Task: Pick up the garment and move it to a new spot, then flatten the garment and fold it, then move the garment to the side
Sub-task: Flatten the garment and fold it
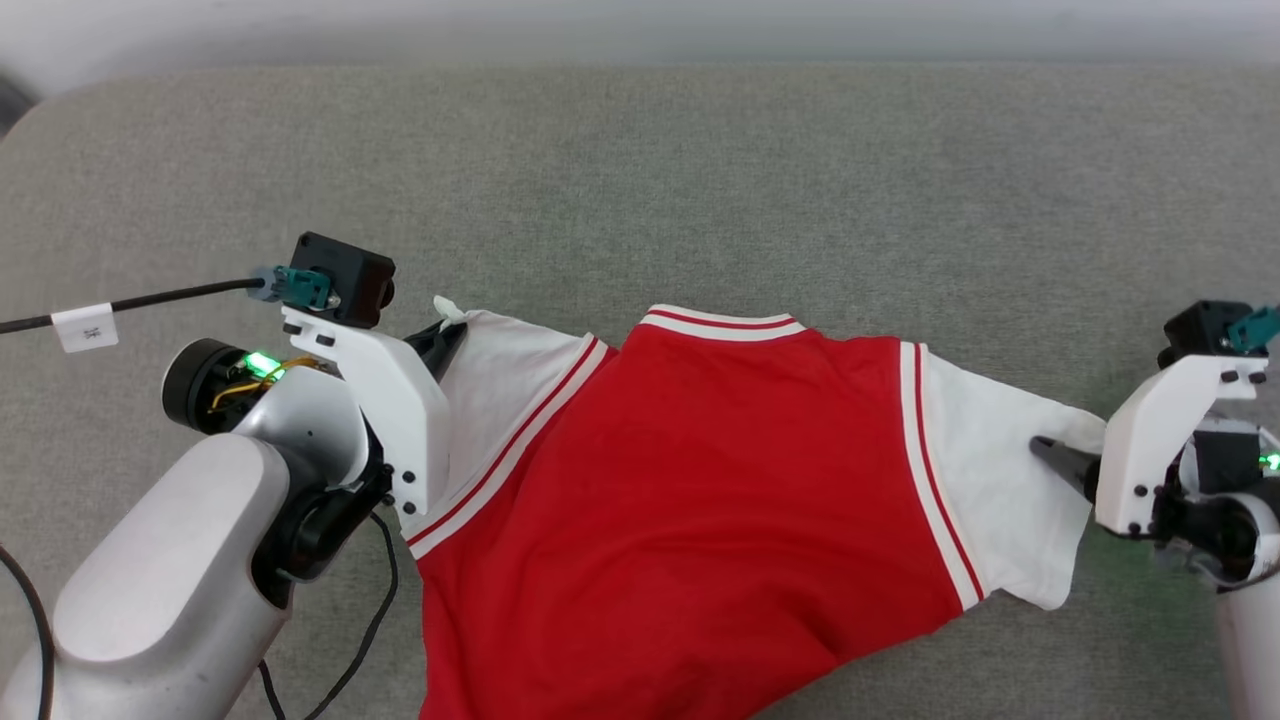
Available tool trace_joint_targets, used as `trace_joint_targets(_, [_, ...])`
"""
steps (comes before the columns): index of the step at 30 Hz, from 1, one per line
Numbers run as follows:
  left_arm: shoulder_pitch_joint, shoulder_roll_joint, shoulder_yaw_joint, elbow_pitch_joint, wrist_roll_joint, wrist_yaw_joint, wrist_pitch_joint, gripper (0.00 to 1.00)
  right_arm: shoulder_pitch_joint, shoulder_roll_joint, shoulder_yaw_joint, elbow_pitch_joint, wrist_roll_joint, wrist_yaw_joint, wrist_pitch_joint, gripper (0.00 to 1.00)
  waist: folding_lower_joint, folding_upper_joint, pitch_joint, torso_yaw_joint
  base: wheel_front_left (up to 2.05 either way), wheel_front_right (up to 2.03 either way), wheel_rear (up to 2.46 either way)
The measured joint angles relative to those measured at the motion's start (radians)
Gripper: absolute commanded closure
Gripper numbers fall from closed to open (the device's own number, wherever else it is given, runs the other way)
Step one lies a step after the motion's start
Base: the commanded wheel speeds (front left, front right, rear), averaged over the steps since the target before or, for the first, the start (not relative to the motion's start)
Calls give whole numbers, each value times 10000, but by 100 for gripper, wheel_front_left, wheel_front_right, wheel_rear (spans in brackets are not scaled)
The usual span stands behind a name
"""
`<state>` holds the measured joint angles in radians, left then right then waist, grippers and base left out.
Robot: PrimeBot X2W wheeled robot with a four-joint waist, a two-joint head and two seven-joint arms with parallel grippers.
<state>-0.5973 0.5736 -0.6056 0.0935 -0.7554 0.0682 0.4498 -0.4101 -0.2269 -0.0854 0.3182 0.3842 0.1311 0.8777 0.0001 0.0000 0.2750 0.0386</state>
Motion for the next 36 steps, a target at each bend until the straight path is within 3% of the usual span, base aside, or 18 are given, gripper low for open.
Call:
trace_joint_targets(2, [-8, -6, -6, -38, 29, 25, 2, 100, -276, -88, 56, 378, -46, 0, 171, 0, 0, 0, 146, 88, 0, 0, 0])
trace_joint_targets(3, [-13, -40, -10, -48, 29, 29, -40, 100, -546, -128, 102, 767, 40, 2, 552, 15, -1, 0, 278, 201, 0, 0, 0])
trace_joint_targets(4, [-16, -42, -8, -46, 29, 33, -46, 100, -613, -138, 94, 851, 56, 2, 662, 62, -1, 0, 302, 225, 0, 0, 0])
trace_joint_targets(5, [-16, -40, -6, -36, 29, 38, -58, 100, -660, -144, 94, 913, 92, 2, 723, 100, -1, 0, 312, 236, 0, 0, 0])
trace_joint_targets(14, [38, 107, 98, 56, -56, 125, -201, 100, -846, -274, 591, 1197, 447, -2, 606, 100, -1, 0, 31, 108, 0, 0, 0])
trace_joint_targets(22, [-86, 393, 573, 130, 274, 566, -832, 100, -1153, -909, 1045, 211, 387, -2, -268, 100, 0, 0, -746, -110, 0, 0, 0])
trace_joint_targets(36, [-2243, 393, 1390, 1574, 529, 817, -1507, 100, -3233, -1499, 838, -909, -251, 0, -669, 100, -1, 0, -2150, -510, 0, 0, 0])
